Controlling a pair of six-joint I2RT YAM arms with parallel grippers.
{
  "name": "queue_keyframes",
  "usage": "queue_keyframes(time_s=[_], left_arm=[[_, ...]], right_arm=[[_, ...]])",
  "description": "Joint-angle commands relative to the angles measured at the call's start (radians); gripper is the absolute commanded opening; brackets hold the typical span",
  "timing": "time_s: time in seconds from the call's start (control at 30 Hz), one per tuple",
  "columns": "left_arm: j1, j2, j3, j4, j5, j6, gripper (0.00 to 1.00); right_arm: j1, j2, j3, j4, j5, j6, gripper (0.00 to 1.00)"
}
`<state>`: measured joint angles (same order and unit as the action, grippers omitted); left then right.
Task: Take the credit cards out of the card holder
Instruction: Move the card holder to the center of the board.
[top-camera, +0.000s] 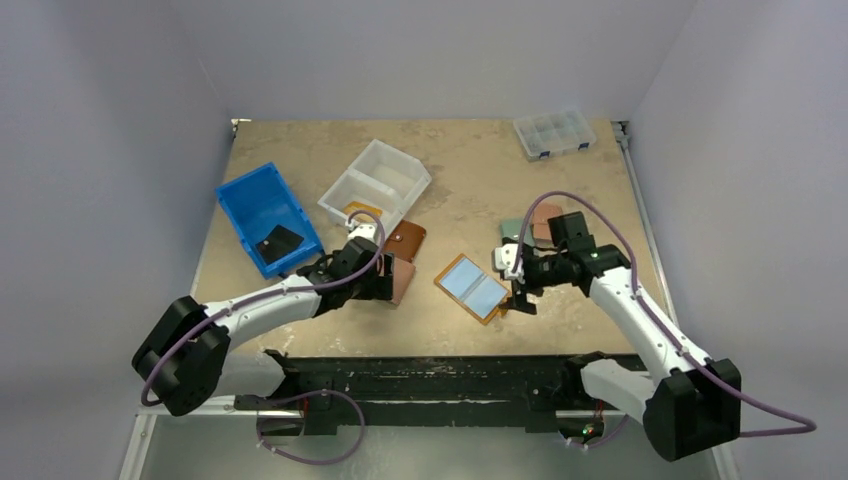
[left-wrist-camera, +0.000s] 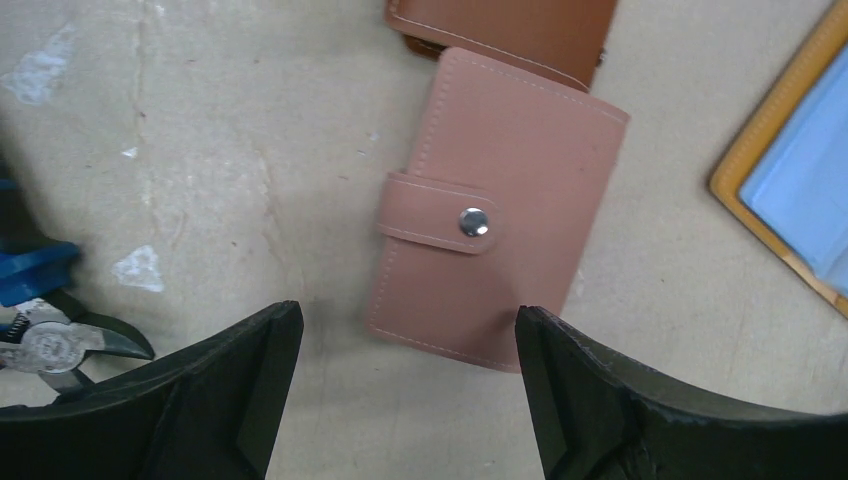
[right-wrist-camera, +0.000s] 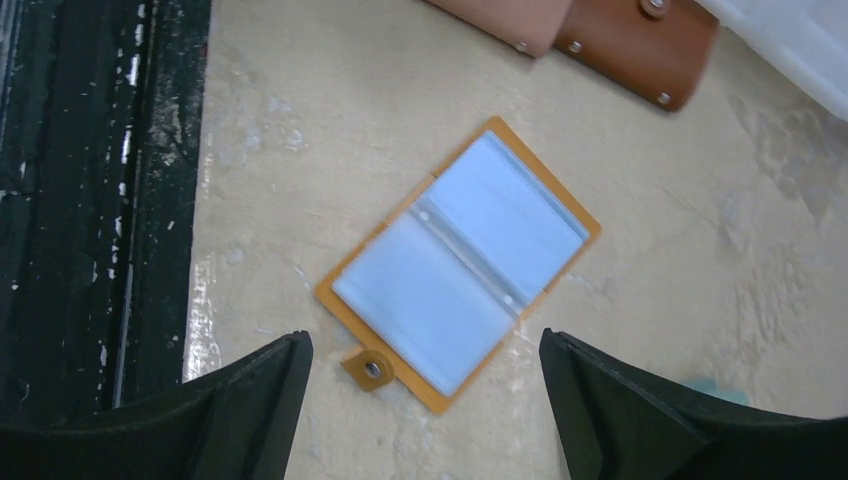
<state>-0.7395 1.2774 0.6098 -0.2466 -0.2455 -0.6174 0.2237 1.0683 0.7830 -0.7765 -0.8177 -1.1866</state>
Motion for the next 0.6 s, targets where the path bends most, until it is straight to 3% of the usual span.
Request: queue_keyframes(time_s=[0.0,0.2,0.57], left_arm=[[0.063,-0.018,-0.01,0.099,0.068,0.007,0.83],[0.076,0.022,0.012,0.096,0.109,0.022,0.81],[0.084,-0.071,-0.033,0.065,0.104,0.012,0.81]], right_arm=[[0.089,-0.007,-0.042,0.101,0.089,0.001,0.94],[0.107,0.093,-0.037,-0.102,0.165,-0.344,0.92],[0.155,0.385,0.06,-0.127,0.291,-0.392,0.68]])
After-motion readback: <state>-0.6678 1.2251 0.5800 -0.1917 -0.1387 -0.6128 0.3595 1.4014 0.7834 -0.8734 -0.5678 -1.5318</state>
